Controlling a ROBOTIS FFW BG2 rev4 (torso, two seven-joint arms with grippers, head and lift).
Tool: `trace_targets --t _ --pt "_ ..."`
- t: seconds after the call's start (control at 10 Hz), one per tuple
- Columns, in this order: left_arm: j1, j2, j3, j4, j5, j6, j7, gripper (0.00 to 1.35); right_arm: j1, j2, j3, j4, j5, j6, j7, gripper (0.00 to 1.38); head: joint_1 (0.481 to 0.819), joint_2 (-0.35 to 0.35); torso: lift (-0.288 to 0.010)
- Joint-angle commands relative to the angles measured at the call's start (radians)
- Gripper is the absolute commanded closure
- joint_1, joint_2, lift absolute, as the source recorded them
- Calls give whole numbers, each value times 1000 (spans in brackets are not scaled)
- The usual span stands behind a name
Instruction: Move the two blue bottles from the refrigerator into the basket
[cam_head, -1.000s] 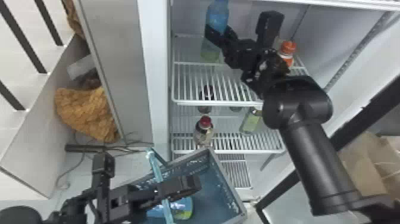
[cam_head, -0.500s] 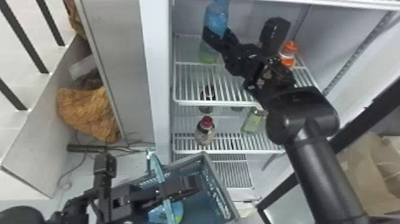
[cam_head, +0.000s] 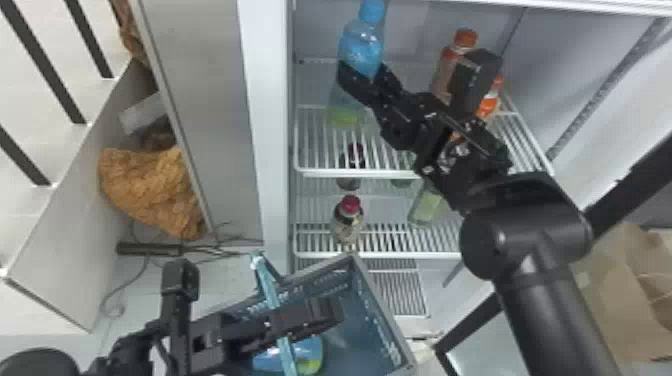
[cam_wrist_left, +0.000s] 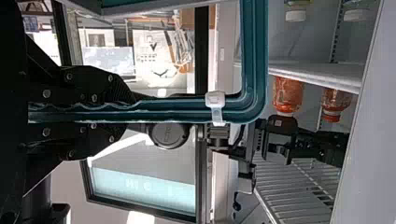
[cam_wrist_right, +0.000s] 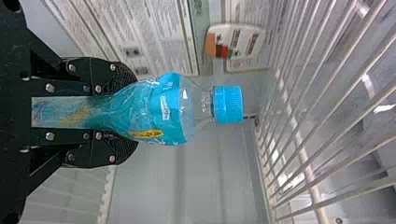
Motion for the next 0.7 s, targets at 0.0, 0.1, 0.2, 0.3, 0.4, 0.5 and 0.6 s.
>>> trace_targets --t 0.0,0.1,0.2,0.3,0.4,0.5,0.6 --pt "1 0 -1 0 0 0 0 1202 40 -1 -2 -57 -15 13 6 1277 695 -110 -10" --pt "1 0 -1 0 0 0 0 1202 64 -4 -6 -94 -19 28 14 1277 695 -106 -10" --pt "3 0 -1 0 0 0 0 1202 96 -10 -6 -138 -31 40 23 1277 695 -103 -10" --pt "6 -1 -1 0 0 0 0 1202 130 -15 -8 -184 -47 55 31 1277 695 -99 -10" --pt "8 -1 -1 0 0 0 0 1202 165 -21 -14 -241 -55 85 43 1277 695 -96 -10" --pt "8 -3 -1 0 0 0 0 1202 206 -27 -16 -287 -63 92 52 1277 695 -92 -10" --pt "13 -3 1 0 0 0 0 1202 253 -30 -24 -341 -59 116 58 1277 695 -89 -10"
